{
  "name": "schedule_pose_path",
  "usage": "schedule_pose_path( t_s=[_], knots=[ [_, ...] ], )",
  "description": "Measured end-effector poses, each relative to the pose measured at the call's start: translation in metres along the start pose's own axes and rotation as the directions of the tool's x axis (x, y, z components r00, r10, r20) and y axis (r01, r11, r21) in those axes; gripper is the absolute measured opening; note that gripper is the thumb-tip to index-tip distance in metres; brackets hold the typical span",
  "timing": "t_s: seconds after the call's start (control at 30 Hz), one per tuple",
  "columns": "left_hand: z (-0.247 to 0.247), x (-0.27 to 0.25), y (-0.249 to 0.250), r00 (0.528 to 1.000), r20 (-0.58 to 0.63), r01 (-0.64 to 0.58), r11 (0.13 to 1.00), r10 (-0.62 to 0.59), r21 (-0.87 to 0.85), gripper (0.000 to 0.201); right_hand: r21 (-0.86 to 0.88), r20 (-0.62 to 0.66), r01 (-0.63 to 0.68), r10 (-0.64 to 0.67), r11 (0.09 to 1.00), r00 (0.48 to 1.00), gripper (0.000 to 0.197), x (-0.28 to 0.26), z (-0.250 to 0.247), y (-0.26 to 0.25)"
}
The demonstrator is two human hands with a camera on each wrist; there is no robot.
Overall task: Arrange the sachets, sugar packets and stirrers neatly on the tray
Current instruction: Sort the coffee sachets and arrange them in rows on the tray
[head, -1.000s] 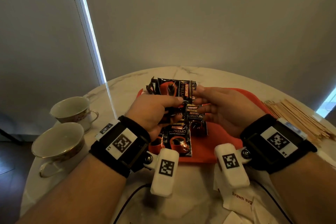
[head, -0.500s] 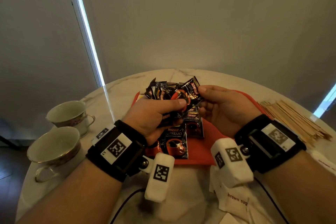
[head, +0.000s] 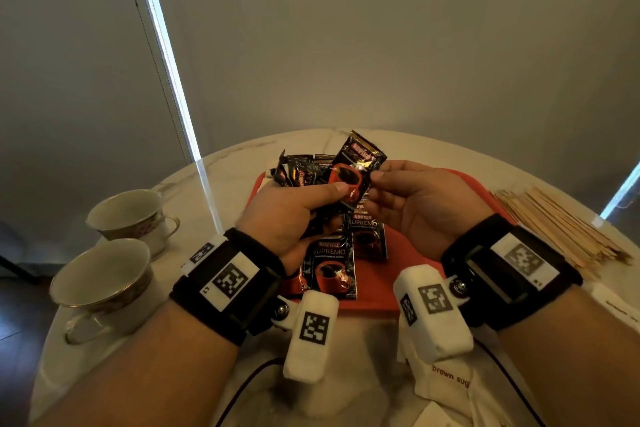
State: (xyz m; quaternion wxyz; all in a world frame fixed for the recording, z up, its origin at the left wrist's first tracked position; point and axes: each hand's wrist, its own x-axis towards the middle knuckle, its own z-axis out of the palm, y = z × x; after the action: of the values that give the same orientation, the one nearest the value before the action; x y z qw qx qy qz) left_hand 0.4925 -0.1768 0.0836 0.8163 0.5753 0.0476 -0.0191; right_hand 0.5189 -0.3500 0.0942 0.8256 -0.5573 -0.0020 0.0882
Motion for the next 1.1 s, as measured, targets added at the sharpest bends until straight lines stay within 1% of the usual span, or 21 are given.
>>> schedule_pose_path(
  t_s=[0.07, 0.17, 0.27, 0.33, 0.4, 0.53, 0.73, 0.8, 0.9, 1.1],
  knots=[
    [-0.002, 0.001, 0.001, 0.999, -0.053, 0.004, 1.0, -0.004, -0.013, 0.006, -0.049, -0.104, -0.02, 0.015, 0.999, 0.994, 0.01, 0.002, -0.005, -0.002],
    [-0.007, 0.006, 0.004, 0.989, -0.15, -0.001, 1.0, -0.002, -0.023, 0.009, -0.205, -0.217, -0.144, 0.098, 0.968, 0.971, 0.012, 0.006, -0.019, -0.003],
    [-0.011, 0.008, 0.006, 0.981, -0.192, 0.004, 0.999, -0.01, -0.032, 0.01, -0.34, -0.241, -0.295, 0.22, 0.893, 0.945, 0.019, 0.008, -0.029, 0.001],
    [-0.013, 0.009, 0.007, 0.98, -0.2, 0.008, 0.999, -0.016, -0.039, 0.012, -0.415, -0.248, -0.341, 0.256, 0.843, 0.934, 0.02, 0.009, -0.031, 0.003],
    [-0.014, 0.01, 0.008, 0.978, -0.207, 0.008, 0.999, -0.016, -0.038, 0.015, -0.46, -0.241, -0.36, 0.277, 0.811, 0.93, 0.017, 0.01, -0.03, 0.006],
    [-0.016, 0.013, 0.008, 0.977, -0.211, 0.001, 0.999, -0.01, -0.041, 0.022, -0.52, -0.222, -0.355, 0.279, 0.777, 0.934, 0.015, 0.009, -0.03, 0.009],
    [-0.019, 0.015, 0.009, 0.98, -0.201, -0.01, 0.998, -0.003, -0.062, 0.021, -0.551, -0.246, -0.356, 0.261, 0.755, 0.934, 0.009, 0.009, -0.027, 0.01],
    [-0.019, 0.015, 0.009, 0.98, -0.201, -0.016, 0.998, 0.004, -0.061, 0.021, -0.544, -0.256, -0.348, 0.244, 0.763, 0.935, 0.013, 0.01, -0.027, 0.01],
    [-0.019, 0.013, 0.01, 0.98, -0.2, -0.017, 0.998, 0.005, -0.058, 0.017, -0.52, -0.263, -0.31, 0.196, 0.796, 0.945, 0.015, 0.011, -0.027, 0.01],
    [-0.018, 0.011, 0.01, 0.98, -0.201, -0.015, 0.999, 0.004, -0.052, 0.021, -0.484, -0.247, -0.238, 0.13, 0.842, 0.96, 0.005, 0.012, -0.024, 0.012]
  ],
)
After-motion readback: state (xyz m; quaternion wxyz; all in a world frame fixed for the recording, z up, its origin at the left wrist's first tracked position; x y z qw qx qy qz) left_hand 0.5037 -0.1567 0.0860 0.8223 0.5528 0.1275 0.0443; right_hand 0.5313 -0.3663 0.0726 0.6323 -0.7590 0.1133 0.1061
